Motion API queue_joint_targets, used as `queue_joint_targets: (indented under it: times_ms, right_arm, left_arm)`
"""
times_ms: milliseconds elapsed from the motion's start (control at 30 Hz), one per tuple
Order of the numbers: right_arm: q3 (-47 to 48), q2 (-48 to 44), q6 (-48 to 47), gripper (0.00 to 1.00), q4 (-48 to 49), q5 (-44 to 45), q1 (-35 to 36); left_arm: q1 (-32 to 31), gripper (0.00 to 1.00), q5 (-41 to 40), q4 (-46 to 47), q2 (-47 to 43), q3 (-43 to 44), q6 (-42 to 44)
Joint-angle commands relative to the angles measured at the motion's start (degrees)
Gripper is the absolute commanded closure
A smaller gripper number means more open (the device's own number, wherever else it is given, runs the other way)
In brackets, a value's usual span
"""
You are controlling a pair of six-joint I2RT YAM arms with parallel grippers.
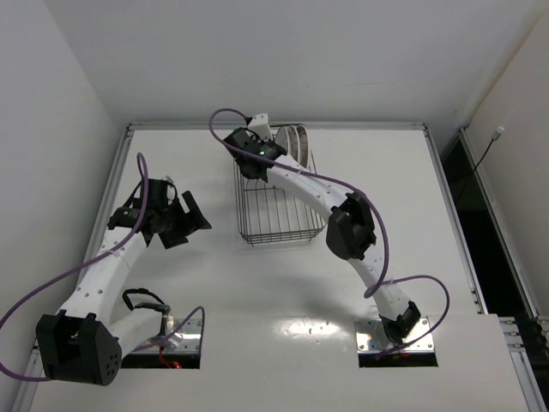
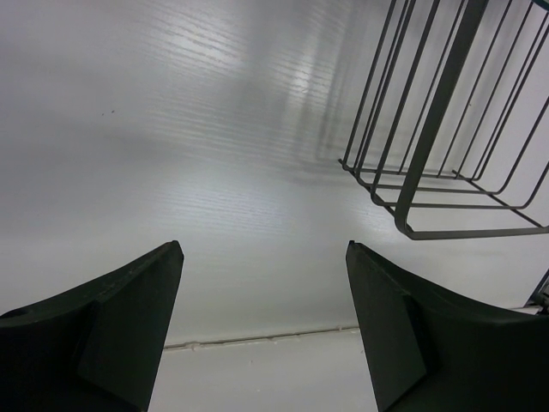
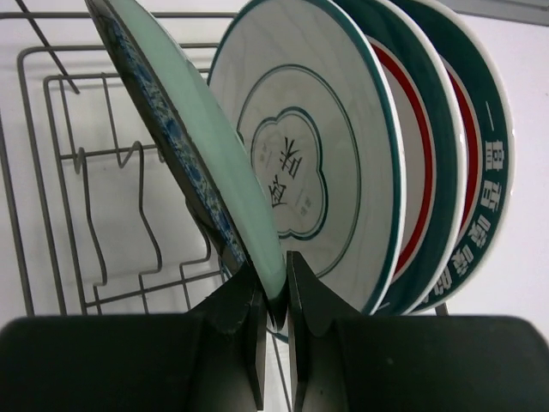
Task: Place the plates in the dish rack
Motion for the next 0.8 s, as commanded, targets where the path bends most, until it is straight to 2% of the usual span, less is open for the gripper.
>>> queue_joint_targets:
  times_ms: [0,200,267,467,600,767]
  right_arm:
    - [1.8,2.1,1.7,1.0,0.2,0.1,-0.9]
    - [-1.1,2.7,5.9,1.0,-0.9,-7.4,-2.7]
    - [-1.1,2.7,8.0,1.0,-2.6,-7.4,-2.7]
    - [-6.5,-4.1,8.6,1.0,0.2,-2.0,-2.1]
    - [-1.2,-4.8,6.4,1.0,-1.2,2.9,-1.6]
    - [-0.1,-6.4,5.3,1.0,-0.6,3.4,-2.1]
  left_arm:
    - [0.9,0.26,0.5,0.0,0.0,-0.2,1.6]
    - [1.5,0.26,0.5,-0.6,0.0,-0.7,1.6]
    - [1.5,0.26,0.5,-0.6,0.5,-0.7,1.6]
    - [1.5,0.26,0.5,-0.6,0.5,-1.3,1.6]
    - [1.5,0.26,0.5,-0.6,0.5,-1.3,1.6]
    - [1.5,0.26,1.0,0.0,0.0,-1.8,1.6]
